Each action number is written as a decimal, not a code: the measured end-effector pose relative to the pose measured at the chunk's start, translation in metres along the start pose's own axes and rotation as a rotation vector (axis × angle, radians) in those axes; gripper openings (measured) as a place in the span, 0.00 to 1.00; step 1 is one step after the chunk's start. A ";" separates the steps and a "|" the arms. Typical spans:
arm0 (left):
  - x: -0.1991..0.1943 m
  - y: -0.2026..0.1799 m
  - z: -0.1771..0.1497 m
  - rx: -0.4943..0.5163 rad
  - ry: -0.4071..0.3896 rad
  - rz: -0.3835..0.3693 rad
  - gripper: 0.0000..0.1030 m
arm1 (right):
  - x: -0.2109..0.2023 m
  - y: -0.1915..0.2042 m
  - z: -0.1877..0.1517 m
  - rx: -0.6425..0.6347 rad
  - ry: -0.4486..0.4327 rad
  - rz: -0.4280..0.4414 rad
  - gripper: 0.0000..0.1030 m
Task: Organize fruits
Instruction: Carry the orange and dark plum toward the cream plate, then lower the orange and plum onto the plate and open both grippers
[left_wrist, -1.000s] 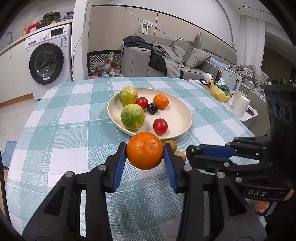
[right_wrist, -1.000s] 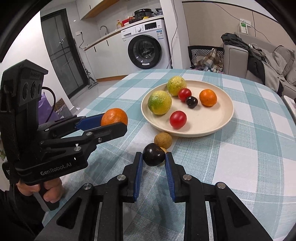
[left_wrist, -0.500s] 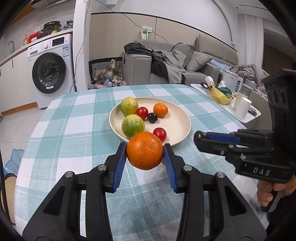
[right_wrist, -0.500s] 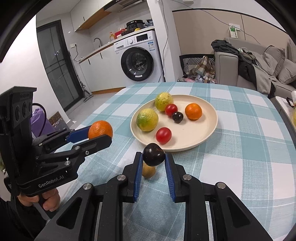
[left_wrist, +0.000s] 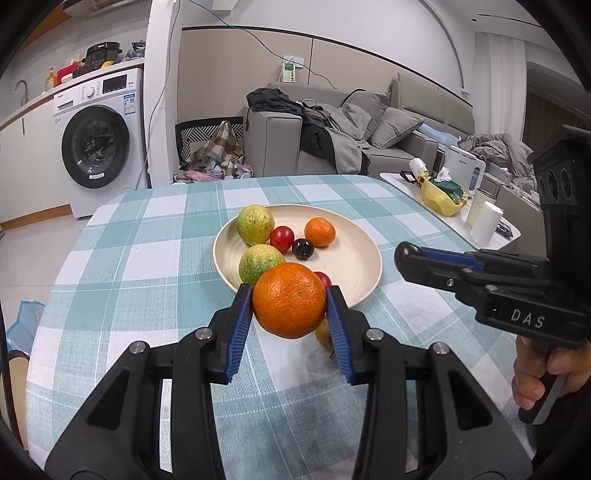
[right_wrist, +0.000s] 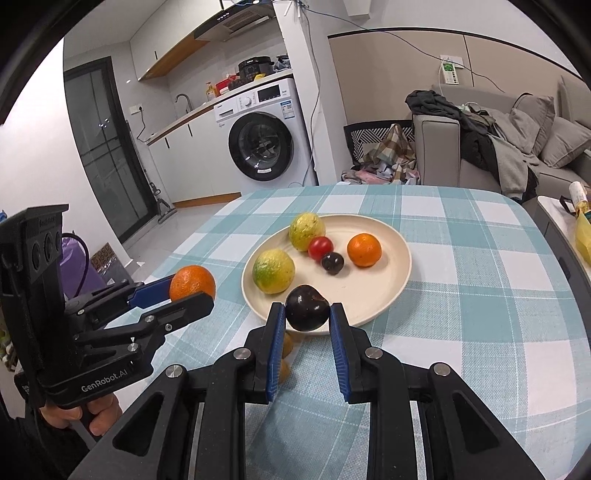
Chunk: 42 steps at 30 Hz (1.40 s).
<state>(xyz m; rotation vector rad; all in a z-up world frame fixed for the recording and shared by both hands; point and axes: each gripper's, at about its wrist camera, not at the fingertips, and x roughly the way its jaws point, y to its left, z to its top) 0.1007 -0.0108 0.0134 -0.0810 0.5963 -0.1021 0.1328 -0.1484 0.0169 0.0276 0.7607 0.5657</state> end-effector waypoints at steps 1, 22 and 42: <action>0.002 0.000 0.002 -0.001 0.000 -0.001 0.36 | 0.000 -0.001 0.002 0.005 -0.004 -0.003 0.24; 0.038 -0.009 0.027 0.025 -0.005 0.019 0.36 | 0.017 -0.025 0.013 0.079 -0.036 -0.022 0.24; 0.090 -0.018 0.026 0.076 0.046 0.021 0.36 | 0.044 -0.038 0.009 0.108 0.011 -0.034 0.24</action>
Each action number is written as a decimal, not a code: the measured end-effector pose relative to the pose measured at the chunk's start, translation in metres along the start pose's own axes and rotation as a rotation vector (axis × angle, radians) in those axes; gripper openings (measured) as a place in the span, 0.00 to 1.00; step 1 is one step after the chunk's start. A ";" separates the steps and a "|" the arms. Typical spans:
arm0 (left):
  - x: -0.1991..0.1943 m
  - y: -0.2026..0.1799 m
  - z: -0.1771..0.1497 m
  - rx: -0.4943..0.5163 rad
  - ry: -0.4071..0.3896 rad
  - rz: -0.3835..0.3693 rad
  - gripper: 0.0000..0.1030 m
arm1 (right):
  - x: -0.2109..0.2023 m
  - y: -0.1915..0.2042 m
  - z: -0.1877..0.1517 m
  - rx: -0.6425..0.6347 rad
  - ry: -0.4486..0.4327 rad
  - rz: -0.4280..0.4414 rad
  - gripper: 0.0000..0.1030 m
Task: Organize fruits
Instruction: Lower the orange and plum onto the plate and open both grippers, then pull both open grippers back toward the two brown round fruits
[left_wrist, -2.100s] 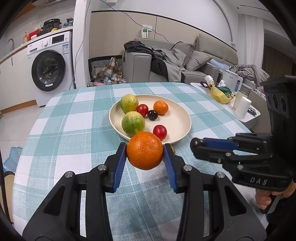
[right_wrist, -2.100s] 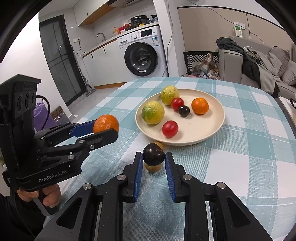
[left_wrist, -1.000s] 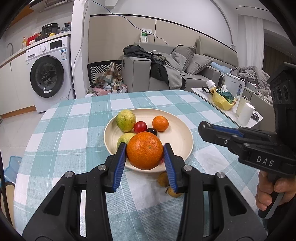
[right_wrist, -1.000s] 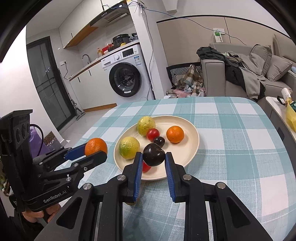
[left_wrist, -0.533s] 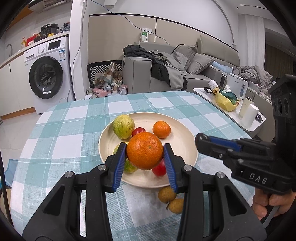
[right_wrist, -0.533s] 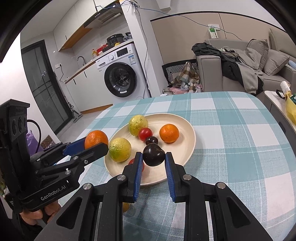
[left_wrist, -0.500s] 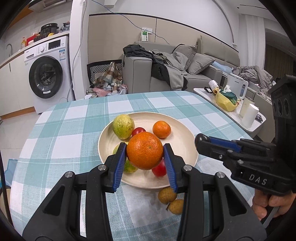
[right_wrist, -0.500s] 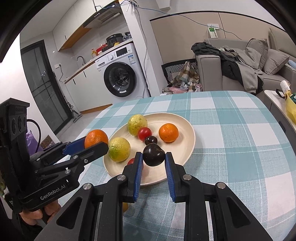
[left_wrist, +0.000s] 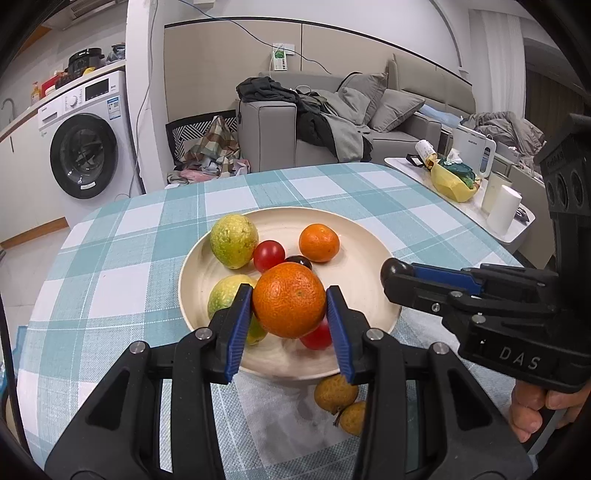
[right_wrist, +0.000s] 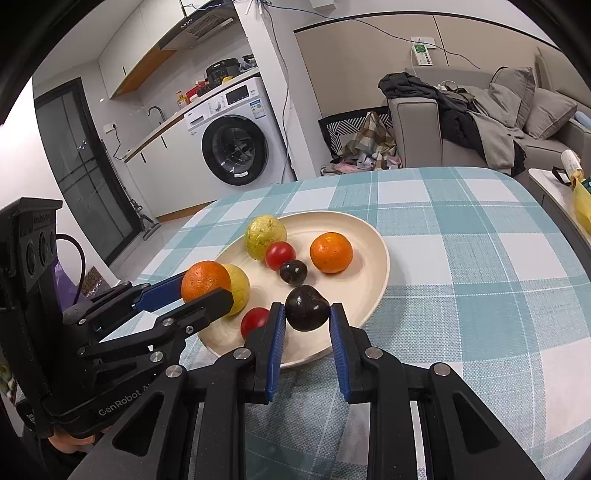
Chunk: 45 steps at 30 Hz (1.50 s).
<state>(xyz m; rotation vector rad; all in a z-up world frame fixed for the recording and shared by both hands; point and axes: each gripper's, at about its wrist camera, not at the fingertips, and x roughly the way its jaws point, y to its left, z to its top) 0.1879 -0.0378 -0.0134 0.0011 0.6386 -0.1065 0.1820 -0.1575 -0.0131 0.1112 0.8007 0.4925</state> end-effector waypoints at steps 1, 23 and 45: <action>0.000 -0.001 0.000 0.004 0.000 -0.001 0.36 | 0.001 -0.001 0.000 0.002 0.001 -0.001 0.24; -0.005 -0.009 0.001 0.044 -0.010 0.000 0.58 | -0.004 -0.006 -0.004 -0.004 0.005 -0.043 0.43; -0.083 0.016 -0.036 -0.015 -0.040 0.056 0.99 | -0.033 -0.011 -0.016 -0.031 -0.011 -0.072 1.00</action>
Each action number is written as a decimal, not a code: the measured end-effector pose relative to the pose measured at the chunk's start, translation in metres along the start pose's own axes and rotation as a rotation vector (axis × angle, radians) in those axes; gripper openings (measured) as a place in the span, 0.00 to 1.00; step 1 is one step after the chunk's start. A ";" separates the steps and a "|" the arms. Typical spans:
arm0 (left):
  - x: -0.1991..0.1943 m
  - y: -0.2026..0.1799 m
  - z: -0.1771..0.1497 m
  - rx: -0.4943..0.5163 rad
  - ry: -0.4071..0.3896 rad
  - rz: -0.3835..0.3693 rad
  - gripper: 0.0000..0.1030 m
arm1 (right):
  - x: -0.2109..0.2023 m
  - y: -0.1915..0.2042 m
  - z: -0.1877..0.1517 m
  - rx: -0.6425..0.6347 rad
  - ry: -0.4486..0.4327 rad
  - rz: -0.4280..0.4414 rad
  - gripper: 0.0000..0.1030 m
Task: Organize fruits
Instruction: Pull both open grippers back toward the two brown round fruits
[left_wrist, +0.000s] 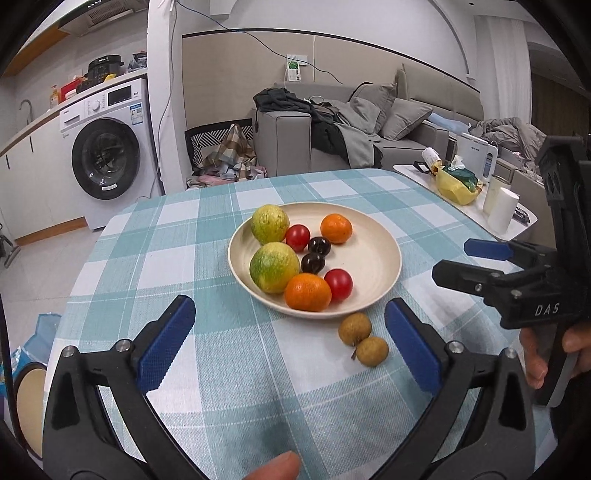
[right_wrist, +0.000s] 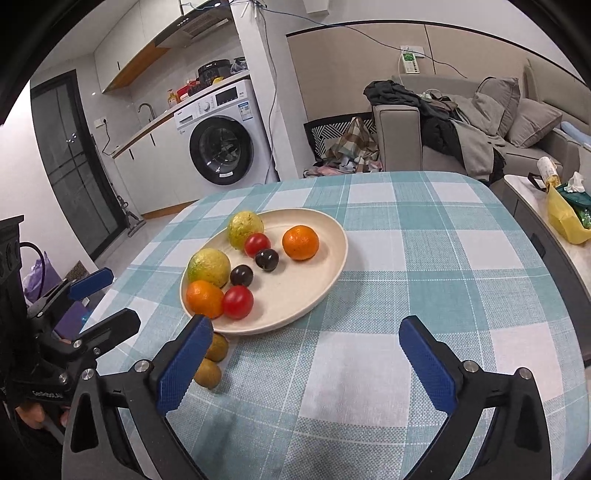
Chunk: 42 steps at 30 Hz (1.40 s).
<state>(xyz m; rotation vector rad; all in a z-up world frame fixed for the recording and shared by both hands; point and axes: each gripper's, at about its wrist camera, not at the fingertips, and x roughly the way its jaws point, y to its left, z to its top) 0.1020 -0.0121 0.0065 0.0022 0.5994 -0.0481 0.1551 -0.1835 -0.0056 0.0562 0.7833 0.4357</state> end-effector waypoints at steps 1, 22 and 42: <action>0.001 -0.001 -0.002 -0.001 0.003 -0.001 0.99 | -0.001 0.001 -0.001 -0.004 0.001 0.003 1.00; 0.009 0.016 -0.019 -0.066 0.029 0.017 0.99 | 0.019 0.041 -0.021 -0.167 0.137 0.017 0.99; 0.016 0.032 -0.020 -0.131 0.055 0.026 0.99 | 0.038 0.077 -0.036 -0.262 0.234 0.102 0.64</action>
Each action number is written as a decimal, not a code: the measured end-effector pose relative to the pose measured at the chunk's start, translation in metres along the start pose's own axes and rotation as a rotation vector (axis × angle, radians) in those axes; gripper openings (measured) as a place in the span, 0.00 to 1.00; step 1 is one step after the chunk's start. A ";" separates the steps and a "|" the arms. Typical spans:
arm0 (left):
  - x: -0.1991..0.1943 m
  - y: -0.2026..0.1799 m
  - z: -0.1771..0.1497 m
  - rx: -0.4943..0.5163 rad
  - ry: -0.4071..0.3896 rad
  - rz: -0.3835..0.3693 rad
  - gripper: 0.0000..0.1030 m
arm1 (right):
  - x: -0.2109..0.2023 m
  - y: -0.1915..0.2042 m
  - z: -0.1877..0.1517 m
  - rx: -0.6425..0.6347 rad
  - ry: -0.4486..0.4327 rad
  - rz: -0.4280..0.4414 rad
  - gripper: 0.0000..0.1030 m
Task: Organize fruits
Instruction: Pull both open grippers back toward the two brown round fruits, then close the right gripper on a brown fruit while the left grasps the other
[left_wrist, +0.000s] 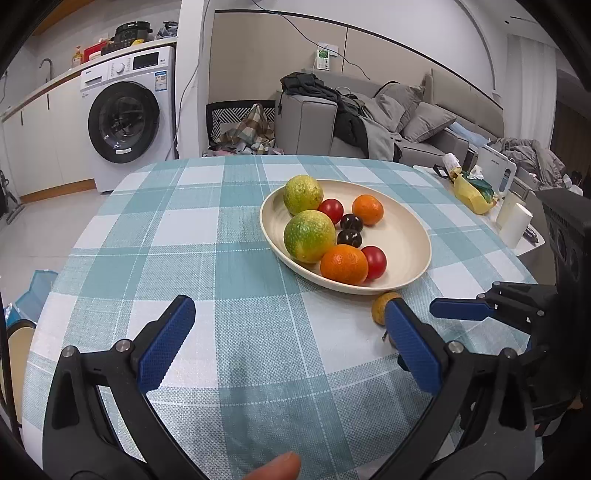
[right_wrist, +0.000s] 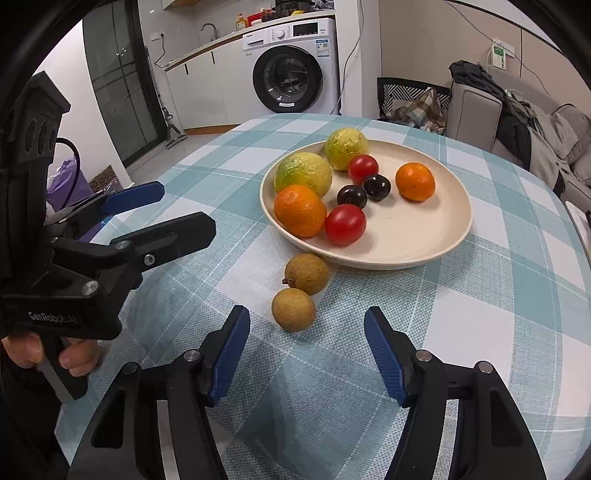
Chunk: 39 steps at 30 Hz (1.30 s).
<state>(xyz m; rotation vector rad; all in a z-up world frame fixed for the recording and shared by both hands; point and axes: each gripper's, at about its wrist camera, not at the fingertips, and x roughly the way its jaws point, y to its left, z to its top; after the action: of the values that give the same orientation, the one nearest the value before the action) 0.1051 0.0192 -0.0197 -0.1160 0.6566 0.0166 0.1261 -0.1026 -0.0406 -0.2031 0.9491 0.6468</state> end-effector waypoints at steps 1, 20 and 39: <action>0.000 -0.001 0.000 0.002 0.000 0.000 0.99 | 0.000 0.000 0.000 0.000 0.002 0.005 0.61; 0.003 -0.005 -0.003 0.007 0.015 -0.005 0.99 | 0.007 0.001 0.003 0.009 0.015 0.037 0.33; 0.011 -0.016 -0.005 0.035 0.048 -0.023 0.99 | -0.015 -0.019 0.000 0.041 -0.031 -0.006 0.26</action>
<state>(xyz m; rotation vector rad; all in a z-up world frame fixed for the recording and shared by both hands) 0.1122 0.0024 -0.0286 -0.0901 0.7033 -0.0200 0.1312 -0.1241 -0.0304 -0.1591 0.9304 0.6228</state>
